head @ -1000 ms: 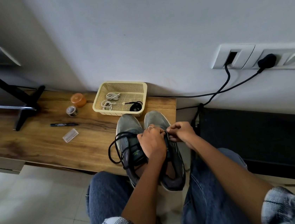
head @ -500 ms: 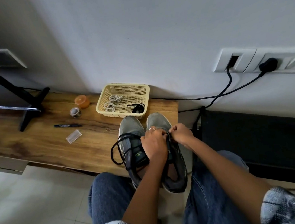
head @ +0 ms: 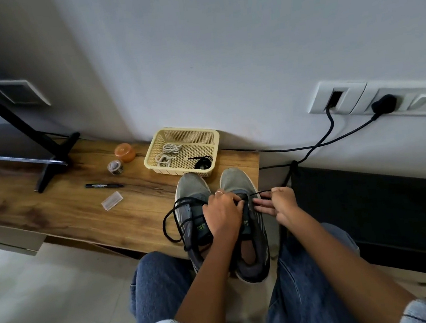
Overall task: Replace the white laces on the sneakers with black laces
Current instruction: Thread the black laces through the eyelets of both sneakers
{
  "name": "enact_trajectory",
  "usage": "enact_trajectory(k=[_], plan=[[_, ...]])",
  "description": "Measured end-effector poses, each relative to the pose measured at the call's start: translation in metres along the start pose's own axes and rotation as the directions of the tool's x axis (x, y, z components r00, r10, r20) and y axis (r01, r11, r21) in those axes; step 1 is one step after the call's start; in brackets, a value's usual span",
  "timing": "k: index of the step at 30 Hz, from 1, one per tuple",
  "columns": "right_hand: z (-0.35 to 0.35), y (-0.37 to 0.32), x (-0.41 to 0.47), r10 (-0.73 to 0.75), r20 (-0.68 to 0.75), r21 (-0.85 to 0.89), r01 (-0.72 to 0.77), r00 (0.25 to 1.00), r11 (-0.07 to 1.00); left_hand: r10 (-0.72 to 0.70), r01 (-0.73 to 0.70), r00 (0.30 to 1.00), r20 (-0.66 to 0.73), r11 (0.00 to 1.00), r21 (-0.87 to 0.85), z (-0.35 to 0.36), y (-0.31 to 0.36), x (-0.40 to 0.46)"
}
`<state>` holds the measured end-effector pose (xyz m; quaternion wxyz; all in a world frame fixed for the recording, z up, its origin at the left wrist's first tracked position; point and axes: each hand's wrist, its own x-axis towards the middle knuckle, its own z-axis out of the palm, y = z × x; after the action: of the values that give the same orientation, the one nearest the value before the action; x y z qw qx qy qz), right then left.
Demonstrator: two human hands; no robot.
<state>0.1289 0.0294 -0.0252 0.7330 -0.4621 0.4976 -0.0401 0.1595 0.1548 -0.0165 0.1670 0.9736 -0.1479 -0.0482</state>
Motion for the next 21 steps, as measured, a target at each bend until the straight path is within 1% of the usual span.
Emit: enact_trajectory(k=[7,10,13,16,17,19,21], plan=[[-0.015,-0.02,-0.003,0.001,-0.055,0.197,0.009,0.998,0.98,0.023,-0.023,1.0,0.011,0.996,0.083,-0.002,0.001,-0.001],[-0.03,-0.032,0.001,0.017,-0.085,0.239,0.004,0.996,0.971,0.024,-0.025,1.0,0.015,0.994,0.105,-0.003,0.001,-0.002],[-0.053,-0.05,0.005,0.025,-0.186,0.32,0.036,0.982,0.947,0.019,-0.02,1.0,0.007,0.991,0.131,-0.002,0.0,-0.002],[-0.08,-0.068,0.012,0.009,-0.339,0.385,0.13,0.941,0.914,0.023,-0.022,1.0,-0.009,0.989,0.144,-0.001,-0.001,-0.002],[-0.088,-0.071,0.013,-0.004,-0.363,0.397,0.158,0.932,0.904,0.029,-0.026,0.999,-0.017,0.989,0.146,-0.001,-0.001,-0.002],[-0.097,-0.074,0.014,-0.062,-0.362,0.333,0.191,0.93,0.923,0.032,-0.028,0.999,-0.024,0.988,0.15,0.0,-0.002,-0.002],[-0.095,-0.068,0.015,-0.168,-0.394,0.204,0.264,0.904,0.943,0.016,-0.013,1.0,-0.021,0.99,0.139,0.0,-0.004,-0.002]])
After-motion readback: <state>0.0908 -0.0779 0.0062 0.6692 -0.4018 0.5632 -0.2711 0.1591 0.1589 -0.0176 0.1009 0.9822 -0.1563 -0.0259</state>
